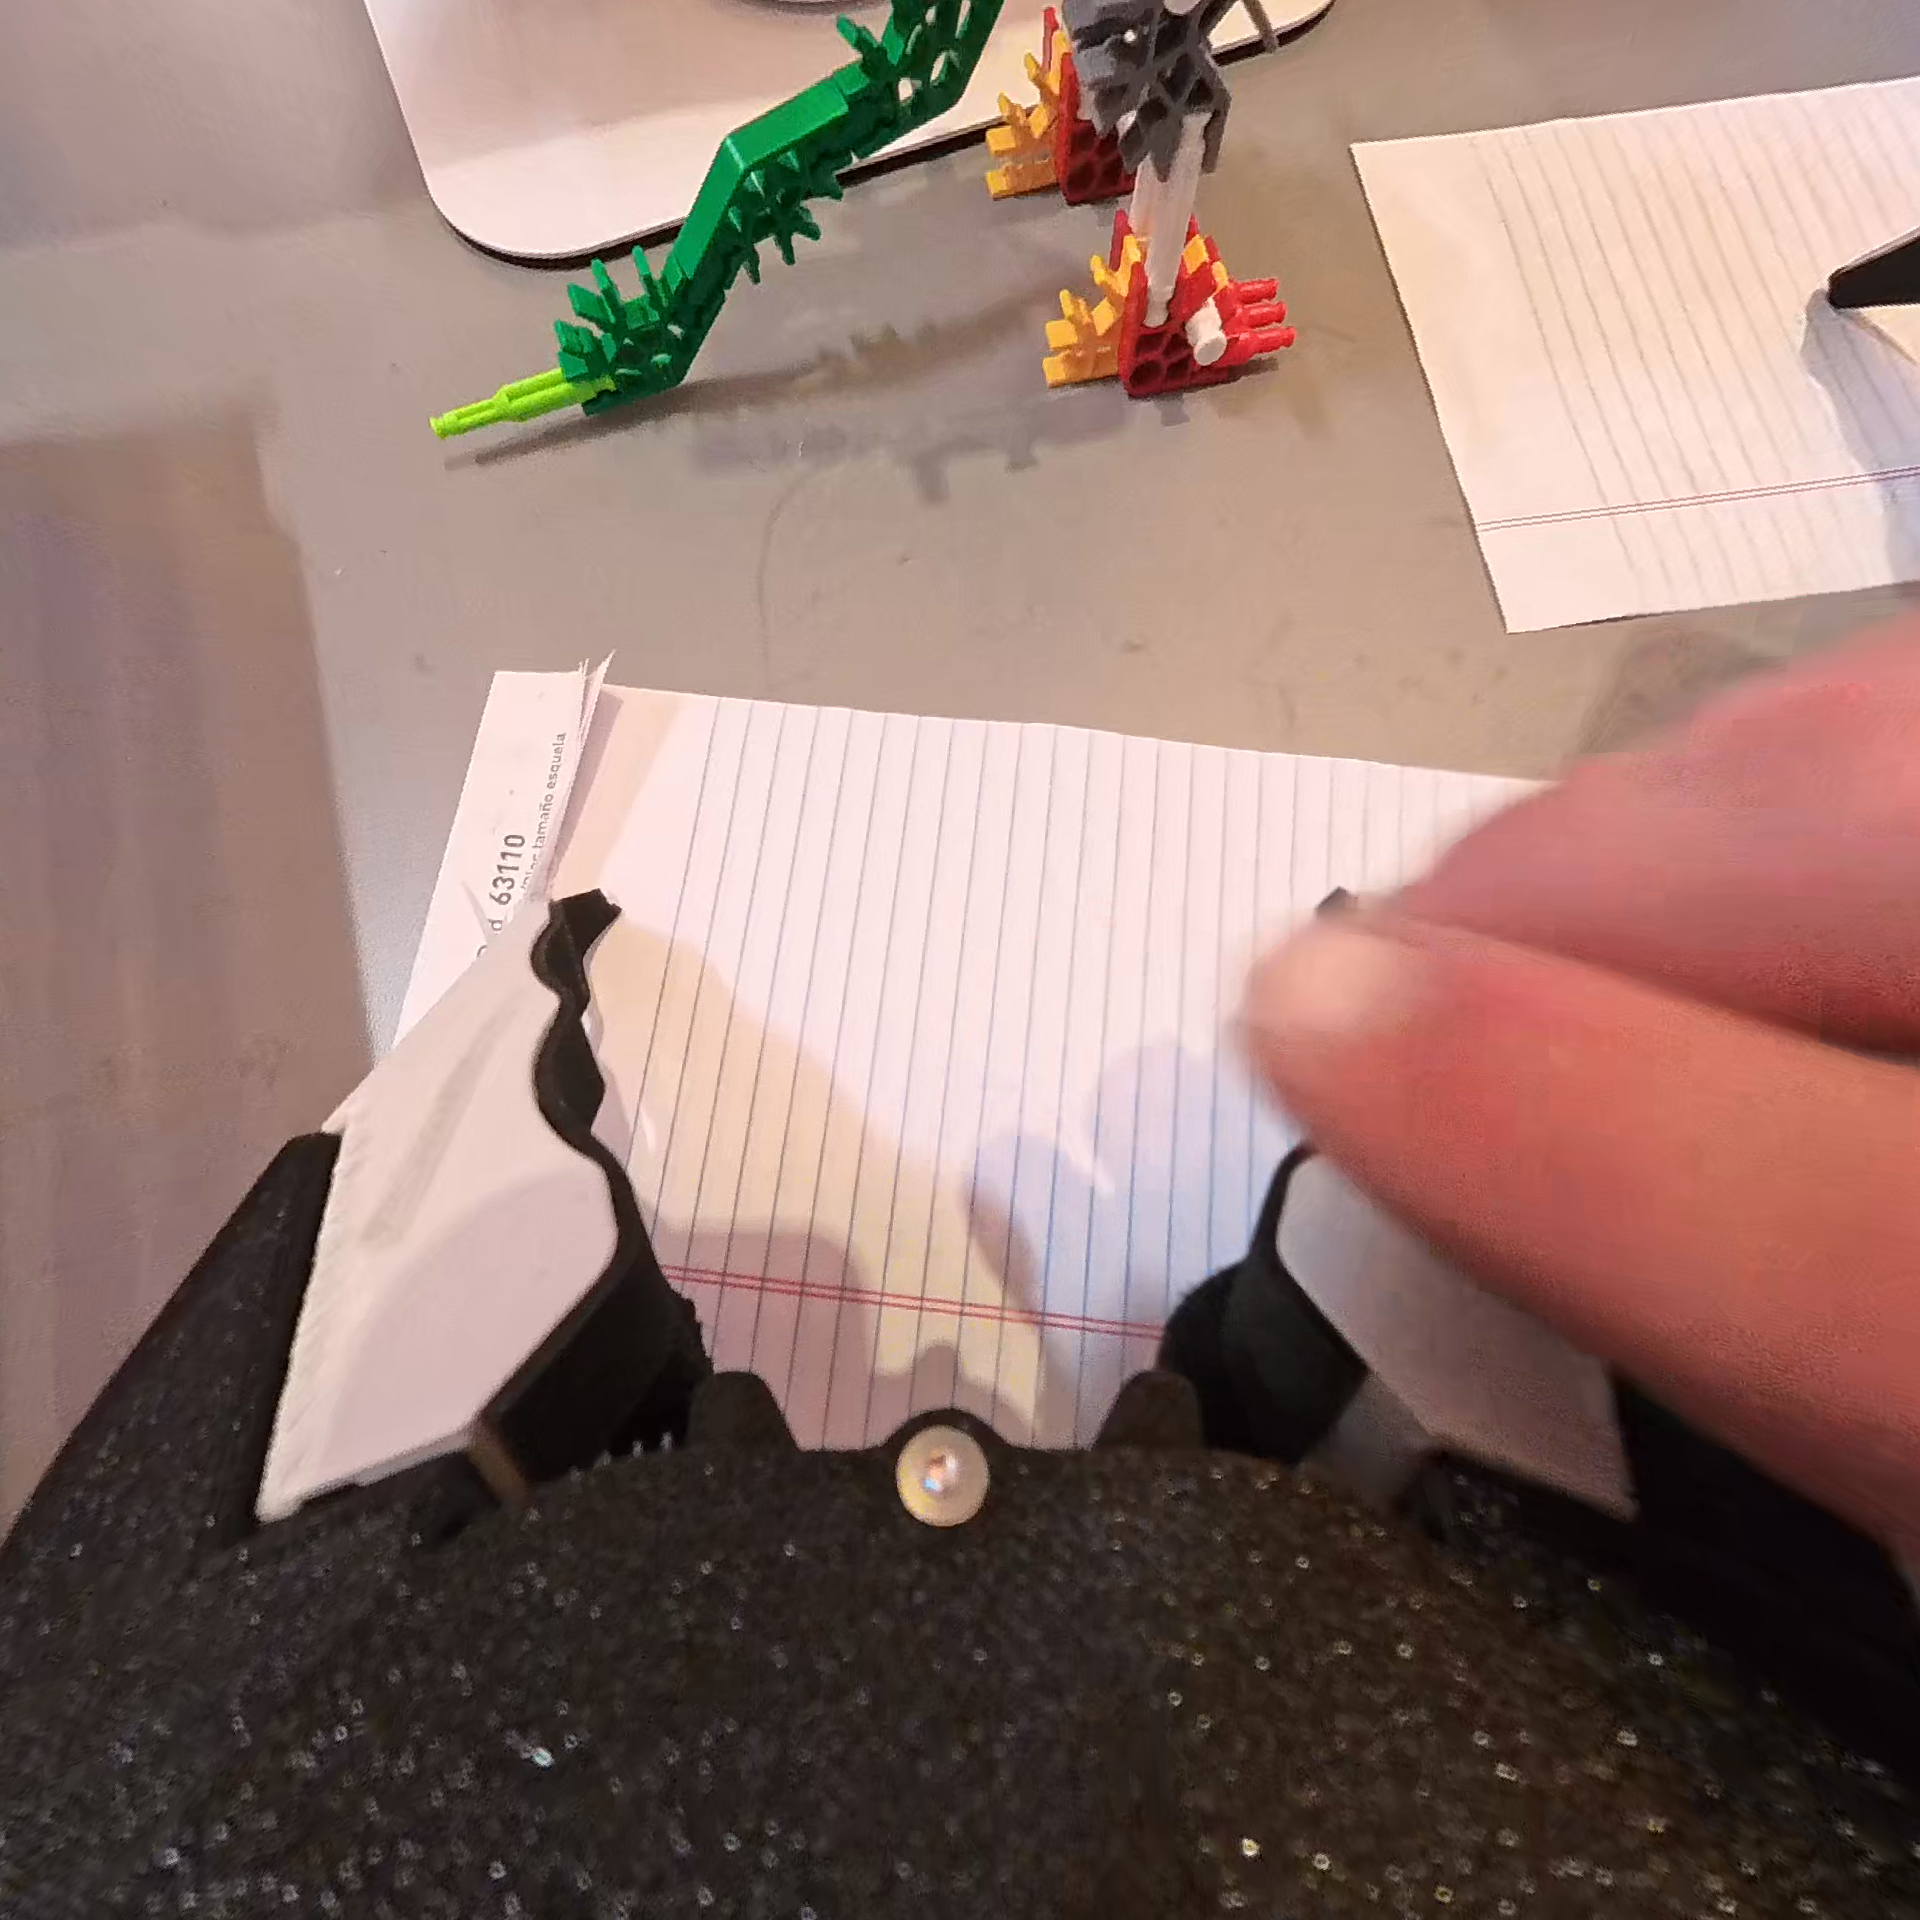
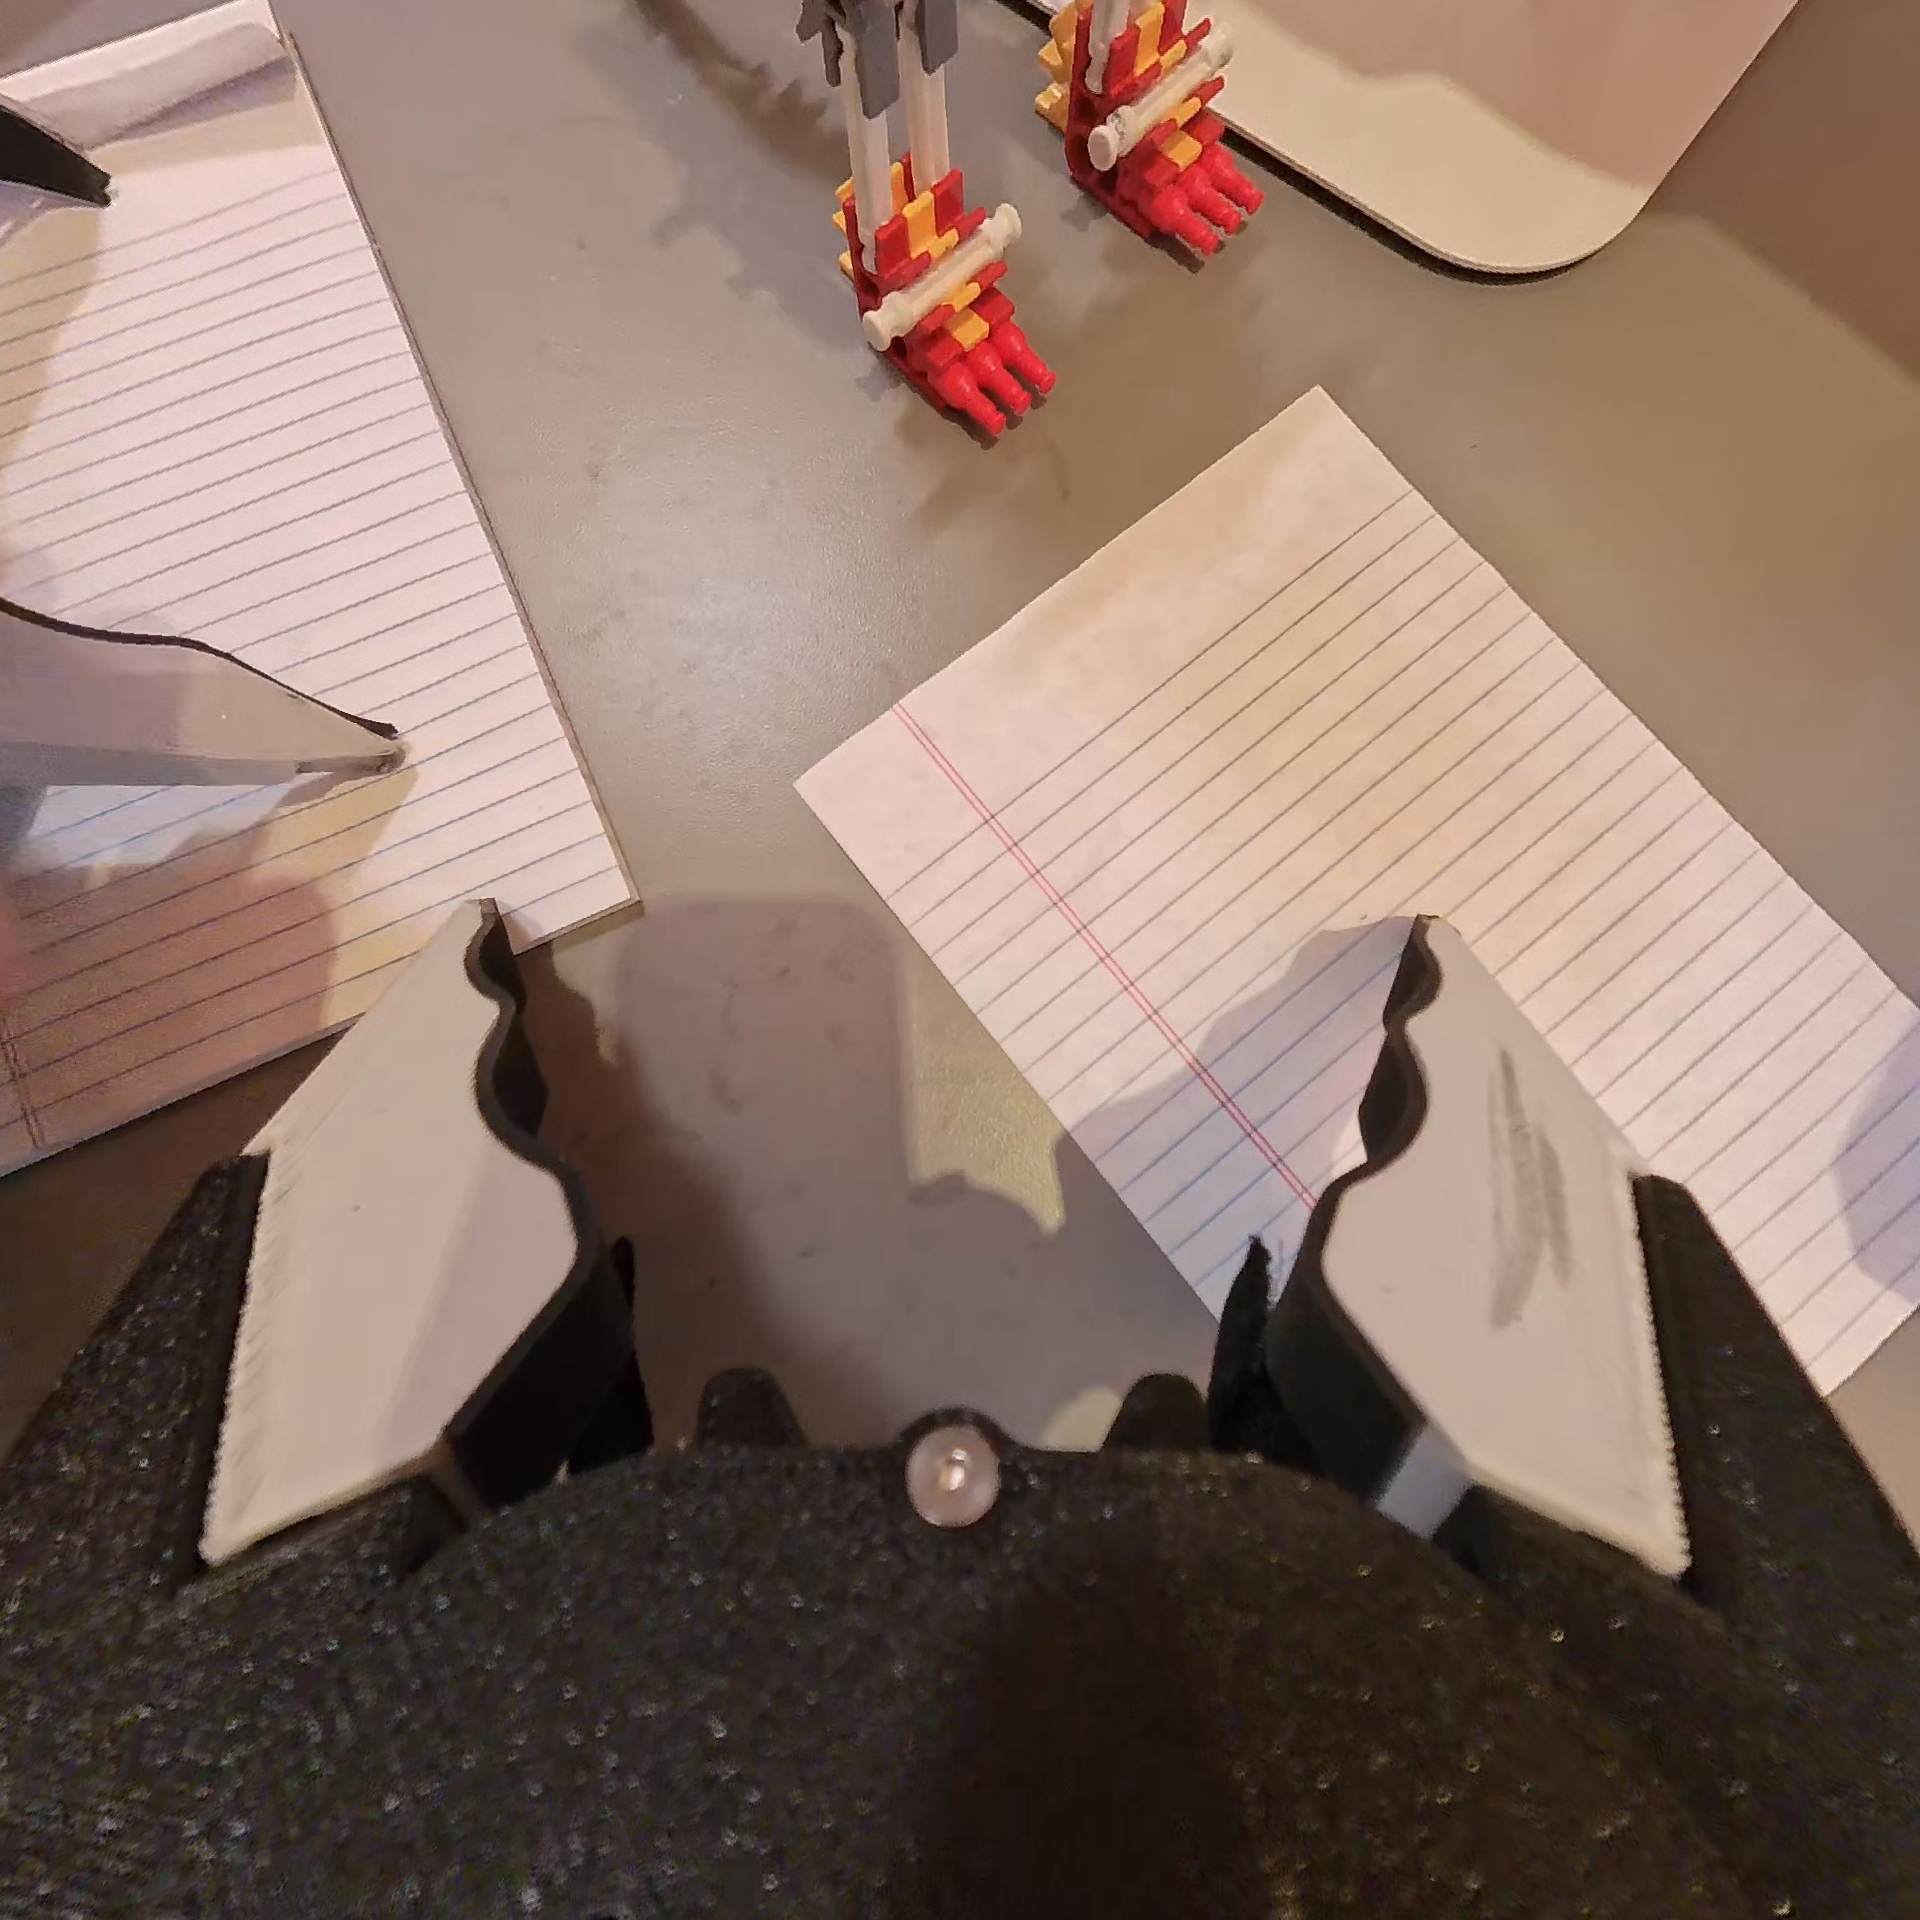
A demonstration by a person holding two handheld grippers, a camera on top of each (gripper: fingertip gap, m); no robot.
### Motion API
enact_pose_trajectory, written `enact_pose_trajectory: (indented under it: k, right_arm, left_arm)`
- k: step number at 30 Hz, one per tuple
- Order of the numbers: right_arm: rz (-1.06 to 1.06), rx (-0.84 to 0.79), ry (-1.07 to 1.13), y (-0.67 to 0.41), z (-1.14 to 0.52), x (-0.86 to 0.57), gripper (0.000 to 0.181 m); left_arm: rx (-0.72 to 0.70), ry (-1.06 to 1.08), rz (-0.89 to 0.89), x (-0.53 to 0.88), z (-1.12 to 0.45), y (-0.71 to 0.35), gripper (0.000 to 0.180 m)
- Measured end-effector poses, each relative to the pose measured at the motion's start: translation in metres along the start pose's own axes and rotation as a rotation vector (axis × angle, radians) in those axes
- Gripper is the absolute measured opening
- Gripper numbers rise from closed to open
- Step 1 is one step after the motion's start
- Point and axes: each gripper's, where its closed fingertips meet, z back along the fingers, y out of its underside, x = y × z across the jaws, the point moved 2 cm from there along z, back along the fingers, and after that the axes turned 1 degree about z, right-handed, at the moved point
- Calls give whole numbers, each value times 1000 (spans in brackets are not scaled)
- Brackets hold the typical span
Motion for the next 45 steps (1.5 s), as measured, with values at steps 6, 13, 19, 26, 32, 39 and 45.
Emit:
enact_pose_trajectory:
  k: [6,13,19,26,32,39,45]
  right_arm:
    - [0,0,0,0,0,0,157]
    - [0,0,0,0,0,0,157]
    - [17,1,-16,-3,-2,4,157]
    - [16,-1,-15,-4,-2,4,157]
    - [17,-1,-15,-4,-3,4,157]
    - [18,-5,-13,-4,-3,5,157]
    - [12,-5,-10,-5,-3,5,157]
  left_arm:
    - [0,0,0,0,0,0,137]
    - [0,0,0,0,0,0,137]
    - [8,-1,1,-3,-4,-3,143]
    - [7,4,2,-5,-5,-2,143]
    - [4,7,2,-7,-6,-2,143]
    - [3,11,-4,-9,-9,-2,145]
    - [6,12,-2,-9,-11,-3,146]
